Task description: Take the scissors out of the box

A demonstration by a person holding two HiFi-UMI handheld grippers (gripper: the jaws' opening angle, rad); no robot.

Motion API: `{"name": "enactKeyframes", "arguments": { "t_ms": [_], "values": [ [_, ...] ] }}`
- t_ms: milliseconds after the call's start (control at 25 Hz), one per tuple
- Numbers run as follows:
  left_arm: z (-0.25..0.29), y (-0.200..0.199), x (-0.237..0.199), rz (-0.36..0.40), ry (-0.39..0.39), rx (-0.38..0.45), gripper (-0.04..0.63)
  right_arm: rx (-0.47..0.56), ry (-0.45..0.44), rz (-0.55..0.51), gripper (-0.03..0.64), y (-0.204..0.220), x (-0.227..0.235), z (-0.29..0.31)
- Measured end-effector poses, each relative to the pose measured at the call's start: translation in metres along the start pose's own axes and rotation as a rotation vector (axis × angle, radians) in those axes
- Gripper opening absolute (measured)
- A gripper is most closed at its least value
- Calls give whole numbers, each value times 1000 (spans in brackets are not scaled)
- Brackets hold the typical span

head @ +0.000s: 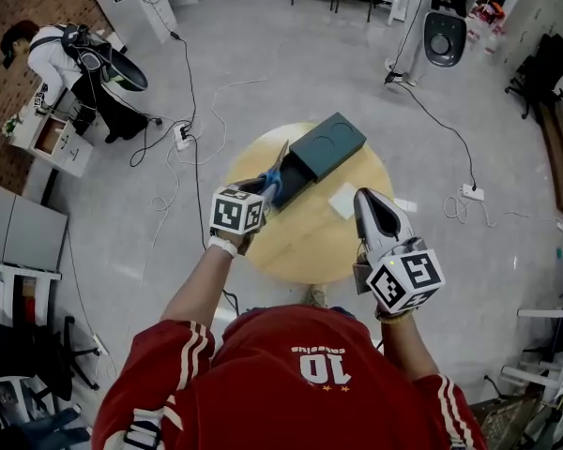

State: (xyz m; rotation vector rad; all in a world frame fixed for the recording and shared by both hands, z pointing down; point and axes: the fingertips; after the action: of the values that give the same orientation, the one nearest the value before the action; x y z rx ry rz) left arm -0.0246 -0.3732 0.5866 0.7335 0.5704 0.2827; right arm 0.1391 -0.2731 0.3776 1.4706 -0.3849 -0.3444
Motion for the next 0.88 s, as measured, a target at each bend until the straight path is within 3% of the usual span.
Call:
{"name": "enactKeyframes", "arguments": {
  "t_ms": [360, 640, 760, 880],
  "values": [
    [-130, -60, 57, 147, 87, 331, 95, 20, 28, -37, -2, -23, -35, -13],
    [-227, -79, 83, 272, 70, 578, 95, 79, 60, -78, -2, -47, -70, -24],
    [-257, -79, 85, 293, 67, 639, 95, 88, 83, -104, -2, -52, -86, -30],
    [-278, -74, 83, 255, 87, 671, 95, 87, 119, -122, -2, -51, -98, -40]
  ]
}}
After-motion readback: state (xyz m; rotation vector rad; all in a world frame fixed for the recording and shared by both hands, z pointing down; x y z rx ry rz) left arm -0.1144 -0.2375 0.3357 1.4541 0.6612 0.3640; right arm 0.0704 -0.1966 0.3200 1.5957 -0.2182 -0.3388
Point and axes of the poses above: the fingertips, and each gripper's own axes: z forward along the fingers, x to its right, y out of its underside, and after that the axes turned 12 degrees about -z, right-handed
